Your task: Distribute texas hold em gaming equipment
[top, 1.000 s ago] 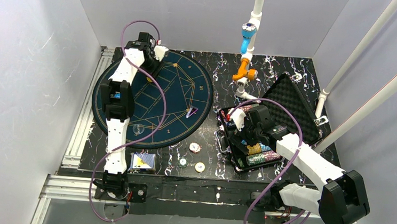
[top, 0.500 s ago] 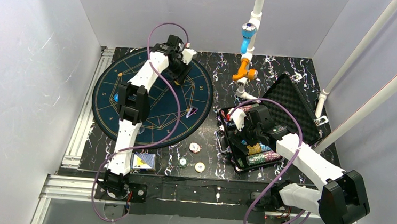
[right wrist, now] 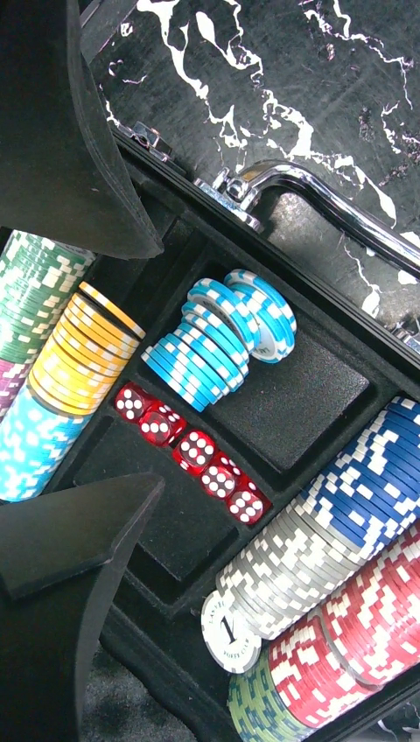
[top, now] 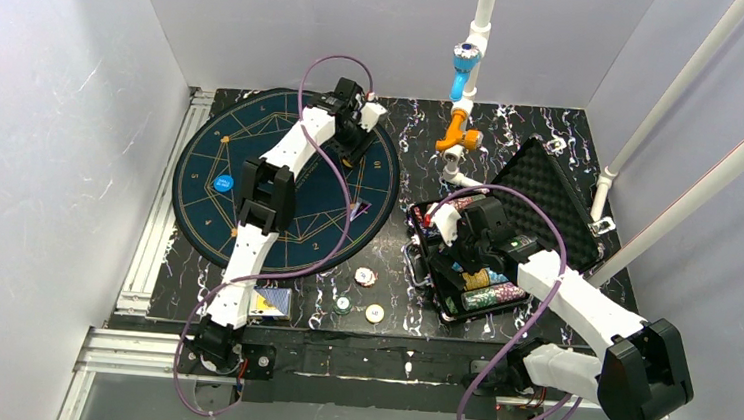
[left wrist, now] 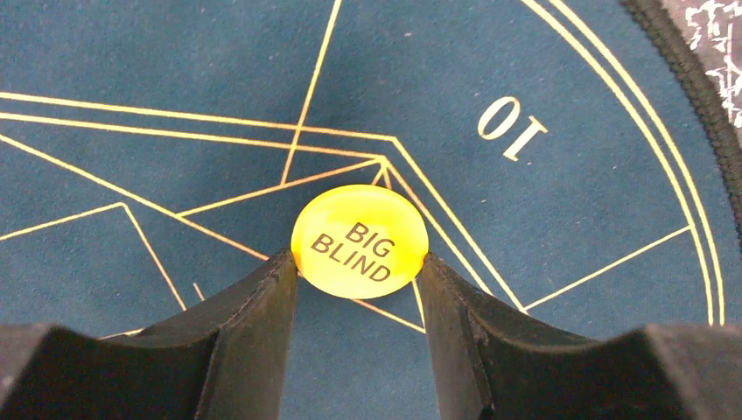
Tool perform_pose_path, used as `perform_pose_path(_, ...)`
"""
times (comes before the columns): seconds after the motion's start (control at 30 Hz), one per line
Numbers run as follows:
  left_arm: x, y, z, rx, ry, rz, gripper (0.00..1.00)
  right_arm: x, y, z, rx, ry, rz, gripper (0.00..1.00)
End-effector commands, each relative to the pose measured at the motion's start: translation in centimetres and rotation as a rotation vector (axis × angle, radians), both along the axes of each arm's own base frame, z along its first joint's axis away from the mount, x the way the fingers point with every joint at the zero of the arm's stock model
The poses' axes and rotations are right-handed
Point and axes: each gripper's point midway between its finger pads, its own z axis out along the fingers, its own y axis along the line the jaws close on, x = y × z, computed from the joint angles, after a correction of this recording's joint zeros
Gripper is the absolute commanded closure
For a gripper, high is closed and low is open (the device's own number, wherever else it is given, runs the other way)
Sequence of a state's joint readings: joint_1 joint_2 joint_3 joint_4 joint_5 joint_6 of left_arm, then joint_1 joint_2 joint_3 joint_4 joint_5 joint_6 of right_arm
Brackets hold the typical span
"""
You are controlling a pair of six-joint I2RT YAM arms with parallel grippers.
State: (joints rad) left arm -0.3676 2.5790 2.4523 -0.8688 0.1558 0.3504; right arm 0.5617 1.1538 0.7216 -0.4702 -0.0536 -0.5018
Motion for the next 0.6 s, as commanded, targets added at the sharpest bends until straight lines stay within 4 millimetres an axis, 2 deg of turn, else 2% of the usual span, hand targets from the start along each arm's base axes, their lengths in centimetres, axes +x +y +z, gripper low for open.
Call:
perform_pose_path(0.0,0.2,-1.2,0.2,-0.003,-0.019,-0.019,0.58,0.5,0.4,0.5,0.003,-0.022,0.011,0.00)
perform_pose_path(0.3,-0.1,-1.8,-0.8,-0.005,-0.003,-0.029,0.54,0.5,0.3,0.4,-0.004,-0.022,0.011,0.00)
perform_pose_path(0.47,-0.1,-1.6,-1.2,0.015,-0.003,-0.025,0.34,0.5,0.3,0.3,-0.006,-0.020,0.009,0.00)
perform_pose_path(0.57,-0.3,-1.4,-0.7,0.021,-0.008,-0.030,0.24,0.5,0.3,0.3,-0.005,-0.020,0.009,0.00)
